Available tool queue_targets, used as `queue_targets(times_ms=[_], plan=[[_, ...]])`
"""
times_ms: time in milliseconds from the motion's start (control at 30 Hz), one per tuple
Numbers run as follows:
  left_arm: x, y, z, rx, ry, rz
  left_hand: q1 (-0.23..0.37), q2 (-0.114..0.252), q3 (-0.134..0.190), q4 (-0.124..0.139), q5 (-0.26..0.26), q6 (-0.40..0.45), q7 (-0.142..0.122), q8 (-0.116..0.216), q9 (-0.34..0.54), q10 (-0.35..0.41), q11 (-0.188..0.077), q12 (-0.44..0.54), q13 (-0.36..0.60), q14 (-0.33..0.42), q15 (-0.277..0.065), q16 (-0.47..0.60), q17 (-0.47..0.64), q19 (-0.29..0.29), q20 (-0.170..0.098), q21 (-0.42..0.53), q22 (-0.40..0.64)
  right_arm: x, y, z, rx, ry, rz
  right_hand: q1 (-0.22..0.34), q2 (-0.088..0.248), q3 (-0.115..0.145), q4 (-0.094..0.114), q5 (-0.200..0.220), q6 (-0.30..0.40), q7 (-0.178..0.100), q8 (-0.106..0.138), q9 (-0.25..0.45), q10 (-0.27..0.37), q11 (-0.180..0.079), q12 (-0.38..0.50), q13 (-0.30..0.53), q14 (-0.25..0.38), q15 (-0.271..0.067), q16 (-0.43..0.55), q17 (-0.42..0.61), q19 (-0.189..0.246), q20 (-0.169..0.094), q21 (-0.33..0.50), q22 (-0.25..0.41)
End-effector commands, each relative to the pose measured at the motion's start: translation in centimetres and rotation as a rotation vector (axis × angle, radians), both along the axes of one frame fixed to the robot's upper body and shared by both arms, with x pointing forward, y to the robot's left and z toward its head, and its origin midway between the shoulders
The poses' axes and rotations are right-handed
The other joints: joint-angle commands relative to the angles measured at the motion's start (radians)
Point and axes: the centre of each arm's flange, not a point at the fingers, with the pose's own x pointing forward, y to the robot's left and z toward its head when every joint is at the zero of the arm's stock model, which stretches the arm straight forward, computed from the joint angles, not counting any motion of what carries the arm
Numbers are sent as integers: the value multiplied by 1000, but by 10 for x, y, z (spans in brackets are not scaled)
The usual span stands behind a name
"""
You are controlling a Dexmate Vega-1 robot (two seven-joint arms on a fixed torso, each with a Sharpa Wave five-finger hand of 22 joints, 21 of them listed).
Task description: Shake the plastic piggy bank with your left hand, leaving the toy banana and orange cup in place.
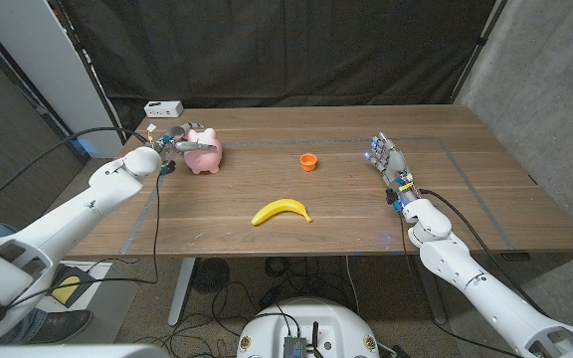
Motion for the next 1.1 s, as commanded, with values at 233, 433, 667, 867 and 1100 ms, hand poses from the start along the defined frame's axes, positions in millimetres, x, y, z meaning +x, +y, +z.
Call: queue_targets(times_ms=[233,433,667,867,1100], plan=[[-21,5,9,-264,-174,-42,480,474,181,-133,11,495,442,41,35,374,-90,75,60,395,-138,64,41,139,-165,44,12,-2,-1,-2,24,-3,23,8,-7,-4,3,3,5,-6,3,5,1,-3,6,2,6,6,7,3,8,7,2,4],[-28,5,13,-353,-223,-76,471,474,182,-123,13,497,441,50,50,379,-94,79,80,389,-135,59,50,106,-154,49,14,-2,-1,-2,25,-6,23,8,-7,-4,3,3,6,-5,3,5,2,-3,6,2,6,7,7,3,10,7,2,4],[-31,5,15,-371,-241,-72,461,474,184,-119,13,486,440,51,61,370,-94,75,93,378,-127,51,56,93,-144,57,15,-3,-1,-1,26,-9,25,7,-7,-5,3,3,6,-6,3,6,1,-3,5,2,6,7,7,3,11,9,2,4],[-32,5,15,-373,-241,-74,456,473,185,-119,13,475,437,50,69,358,-93,69,103,371,-128,46,61,91,-142,66,14,-3,0,-2,26,-6,27,7,-7,-5,3,3,6,-6,3,6,0,-3,5,3,6,7,7,3,13,13,3,4],[-30,5,14,-391,-257,-77,457,471,189,-124,13,477,439,55,78,367,-96,70,113,379,-130,49,68,89,-142,78,14,-2,1,-2,25,-3,30,7,-8,-5,3,3,5,-6,3,6,-1,-3,4,3,6,10,7,3,13,14,2,3]])
